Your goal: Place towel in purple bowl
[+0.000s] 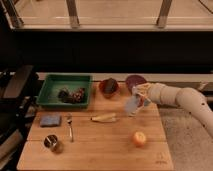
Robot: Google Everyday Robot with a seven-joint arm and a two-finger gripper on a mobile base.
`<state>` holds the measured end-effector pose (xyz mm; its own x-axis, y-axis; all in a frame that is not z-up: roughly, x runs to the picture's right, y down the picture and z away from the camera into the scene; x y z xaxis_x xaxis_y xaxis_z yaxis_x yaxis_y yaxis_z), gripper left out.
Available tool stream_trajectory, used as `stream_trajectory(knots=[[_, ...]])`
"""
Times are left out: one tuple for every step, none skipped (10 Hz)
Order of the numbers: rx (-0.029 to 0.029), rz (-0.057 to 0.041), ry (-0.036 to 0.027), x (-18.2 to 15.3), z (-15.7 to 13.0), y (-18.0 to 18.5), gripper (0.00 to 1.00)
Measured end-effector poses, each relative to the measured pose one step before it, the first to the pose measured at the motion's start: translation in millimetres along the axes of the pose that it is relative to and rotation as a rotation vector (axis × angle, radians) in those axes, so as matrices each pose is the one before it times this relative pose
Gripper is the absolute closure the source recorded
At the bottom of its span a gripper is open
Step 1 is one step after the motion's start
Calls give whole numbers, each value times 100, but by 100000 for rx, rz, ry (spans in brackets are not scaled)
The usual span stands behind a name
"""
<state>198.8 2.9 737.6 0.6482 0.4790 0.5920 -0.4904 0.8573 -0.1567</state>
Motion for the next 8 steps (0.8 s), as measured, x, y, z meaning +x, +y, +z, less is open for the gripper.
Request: stream_trajectory(knots=[[2339,-11,553,-259,-759,-933,98],[1480,-141,203,-371,-214,-717,98],[1083,-248,184,-362,-18,-721,98],[909,-300,92,-433,176,-717,98],[941,-145,-203,-437,320,-633,98],[1442,774,-35,31,113,-773,98],[1082,948,-133,118,132,-578,98],[885,1290,-410,53,552,-687,98]])
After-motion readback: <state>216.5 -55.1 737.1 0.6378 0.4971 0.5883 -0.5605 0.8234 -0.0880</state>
